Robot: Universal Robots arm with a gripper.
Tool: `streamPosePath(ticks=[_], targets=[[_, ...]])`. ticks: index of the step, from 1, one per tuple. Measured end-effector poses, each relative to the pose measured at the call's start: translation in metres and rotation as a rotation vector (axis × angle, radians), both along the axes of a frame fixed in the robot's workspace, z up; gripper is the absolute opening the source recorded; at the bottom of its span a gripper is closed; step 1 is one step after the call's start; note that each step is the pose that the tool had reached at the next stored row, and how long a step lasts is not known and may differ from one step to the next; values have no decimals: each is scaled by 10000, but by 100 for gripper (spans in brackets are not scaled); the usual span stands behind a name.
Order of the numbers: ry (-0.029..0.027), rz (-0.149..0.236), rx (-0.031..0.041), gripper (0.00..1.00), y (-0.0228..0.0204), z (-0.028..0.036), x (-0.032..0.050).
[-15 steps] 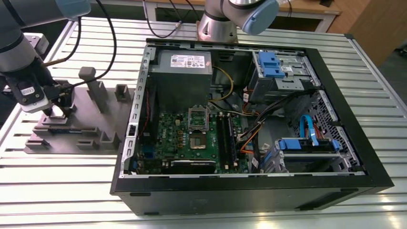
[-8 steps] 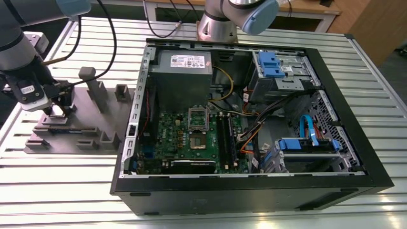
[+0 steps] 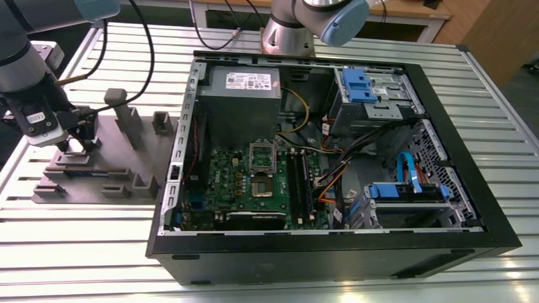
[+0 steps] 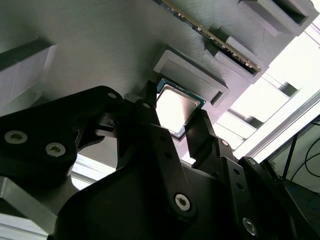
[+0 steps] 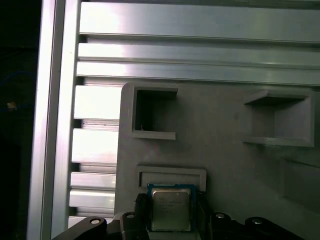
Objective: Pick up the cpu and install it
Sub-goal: 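Pick up the cpu and move it towards the insertion slot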
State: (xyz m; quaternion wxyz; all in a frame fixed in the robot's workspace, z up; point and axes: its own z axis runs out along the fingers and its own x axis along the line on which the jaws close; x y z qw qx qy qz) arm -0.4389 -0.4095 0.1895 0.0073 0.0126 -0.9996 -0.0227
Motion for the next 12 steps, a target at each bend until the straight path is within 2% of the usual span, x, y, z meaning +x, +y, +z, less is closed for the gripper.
streamPosePath(ticks=[8, 10, 12], targets=[[-1, 0, 1, 47, 0, 11, 0], [-1, 0, -2, 47, 1, 46, 0], [-1, 0, -2, 47, 1, 47, 0]])
